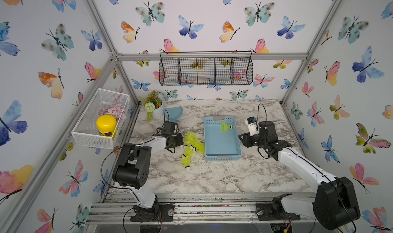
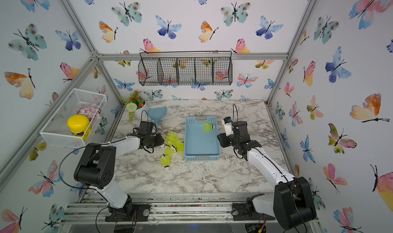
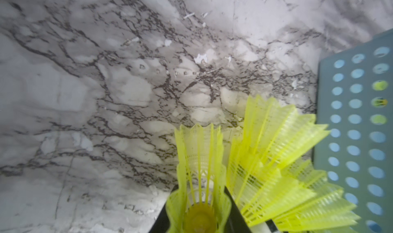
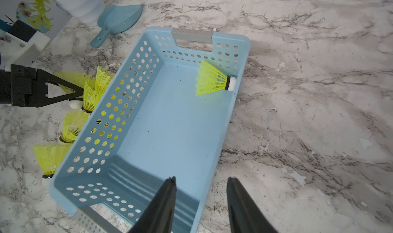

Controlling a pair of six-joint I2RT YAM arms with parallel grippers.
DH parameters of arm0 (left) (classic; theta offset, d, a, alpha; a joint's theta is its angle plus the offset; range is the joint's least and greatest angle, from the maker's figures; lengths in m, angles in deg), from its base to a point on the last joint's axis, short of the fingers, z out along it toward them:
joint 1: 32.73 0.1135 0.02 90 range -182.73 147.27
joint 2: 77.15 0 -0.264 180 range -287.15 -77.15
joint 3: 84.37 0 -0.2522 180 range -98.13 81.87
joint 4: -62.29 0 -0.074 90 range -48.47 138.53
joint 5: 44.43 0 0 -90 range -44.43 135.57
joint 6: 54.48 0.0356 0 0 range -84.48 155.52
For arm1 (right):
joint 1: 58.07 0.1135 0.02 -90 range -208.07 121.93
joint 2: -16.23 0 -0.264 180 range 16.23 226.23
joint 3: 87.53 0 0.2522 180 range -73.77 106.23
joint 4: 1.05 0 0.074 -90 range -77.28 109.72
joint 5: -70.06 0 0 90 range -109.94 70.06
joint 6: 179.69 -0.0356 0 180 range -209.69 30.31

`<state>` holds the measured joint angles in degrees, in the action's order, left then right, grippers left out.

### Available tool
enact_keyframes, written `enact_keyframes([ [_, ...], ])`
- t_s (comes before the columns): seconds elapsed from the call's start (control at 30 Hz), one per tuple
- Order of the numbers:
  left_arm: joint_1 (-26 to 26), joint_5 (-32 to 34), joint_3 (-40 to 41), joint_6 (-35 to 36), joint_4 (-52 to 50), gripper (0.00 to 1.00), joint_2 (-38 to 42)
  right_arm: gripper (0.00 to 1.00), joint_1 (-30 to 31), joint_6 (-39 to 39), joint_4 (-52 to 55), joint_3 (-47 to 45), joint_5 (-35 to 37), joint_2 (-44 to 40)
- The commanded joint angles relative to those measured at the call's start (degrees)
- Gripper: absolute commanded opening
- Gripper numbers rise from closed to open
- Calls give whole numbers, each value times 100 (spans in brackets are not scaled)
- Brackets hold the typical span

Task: Put the shuttlecocks into the storage box
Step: Pick up the shuttlecock at the center of the board.

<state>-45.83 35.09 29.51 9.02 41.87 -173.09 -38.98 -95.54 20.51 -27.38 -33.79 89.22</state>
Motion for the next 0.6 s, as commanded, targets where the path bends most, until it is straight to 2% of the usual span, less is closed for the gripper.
enact_keyframes([
  [0.0, 25, -363, 15, -390, 248, 29, 685, 46, -2, 60, -380, 80, -549, -35],
  [0.27, -6, -754, -86, -1152, 482, 29, 1775, 48, 308, -110, -1485, 265, -1660, 138],
  [0.43, -315, -944, -59, -1896, 1047, 32, 2191, 48, 866, -305, -1837, 696, -1788, 671],
  [0.57, -691, -833, -174, -2283, 1351, 31, 2283, 48, 1287, -434, -2012, 1116, -1911, 1204],
])
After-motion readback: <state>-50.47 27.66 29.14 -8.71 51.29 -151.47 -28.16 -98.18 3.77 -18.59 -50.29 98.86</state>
